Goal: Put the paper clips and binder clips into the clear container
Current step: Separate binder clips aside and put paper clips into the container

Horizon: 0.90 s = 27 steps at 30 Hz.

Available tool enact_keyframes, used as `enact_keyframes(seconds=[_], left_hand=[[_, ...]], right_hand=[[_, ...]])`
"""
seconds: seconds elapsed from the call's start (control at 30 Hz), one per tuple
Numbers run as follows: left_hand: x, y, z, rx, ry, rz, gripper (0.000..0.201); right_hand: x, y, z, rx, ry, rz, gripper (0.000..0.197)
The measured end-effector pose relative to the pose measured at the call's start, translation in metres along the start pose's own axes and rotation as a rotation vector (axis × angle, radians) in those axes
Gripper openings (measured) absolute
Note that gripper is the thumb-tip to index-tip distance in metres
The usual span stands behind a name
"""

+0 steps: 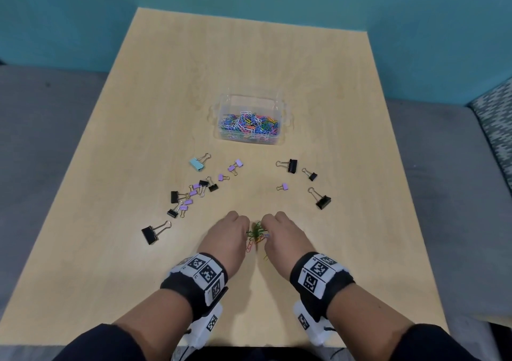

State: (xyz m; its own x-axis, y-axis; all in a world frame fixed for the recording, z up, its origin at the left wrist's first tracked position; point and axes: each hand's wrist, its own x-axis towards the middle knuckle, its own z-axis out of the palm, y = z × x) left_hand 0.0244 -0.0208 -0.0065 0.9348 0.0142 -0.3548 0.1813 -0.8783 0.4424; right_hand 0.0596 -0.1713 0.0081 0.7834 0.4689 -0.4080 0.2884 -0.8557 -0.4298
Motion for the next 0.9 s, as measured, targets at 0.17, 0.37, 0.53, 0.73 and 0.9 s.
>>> enact_keyframes(seconds=[0.17, 0.37, 0.53, 0.73, 0.9], left_hand=[[-0.009, 0.004, 0.000, -0.100, 0.025, 0.017, 0.021], [-0.003, 0.007, 0.001, -0.057, 0.038, -0.015, 0.006], [-0.002, 0.005, 0.000, -0.045, 0.038, -0.020, 0.007], [-0.001, 0.003, -0.002, 0.007, 0.008, -0.017, 0.008], [0.002, 0.003, -0.013, -0.087, -0.026, -0.089, 0.008]], right_hand=[[0.003, 0.002, 0.003, 0.019, -0.024, -0.053, 0.030], [0.007, 0.004, 0.004, -0.075, 0.003, -0.091, 0.015], [0.010, 0.004, 0.001, -0.092, -0.002, -0.094, 0.021], [0.013, 0.006, -0.006, -0.074, 0.011, -0.085, 0.006], [0.014, 0.011, -0.013, 0.043, -0.021, -0.064, 0.009]])
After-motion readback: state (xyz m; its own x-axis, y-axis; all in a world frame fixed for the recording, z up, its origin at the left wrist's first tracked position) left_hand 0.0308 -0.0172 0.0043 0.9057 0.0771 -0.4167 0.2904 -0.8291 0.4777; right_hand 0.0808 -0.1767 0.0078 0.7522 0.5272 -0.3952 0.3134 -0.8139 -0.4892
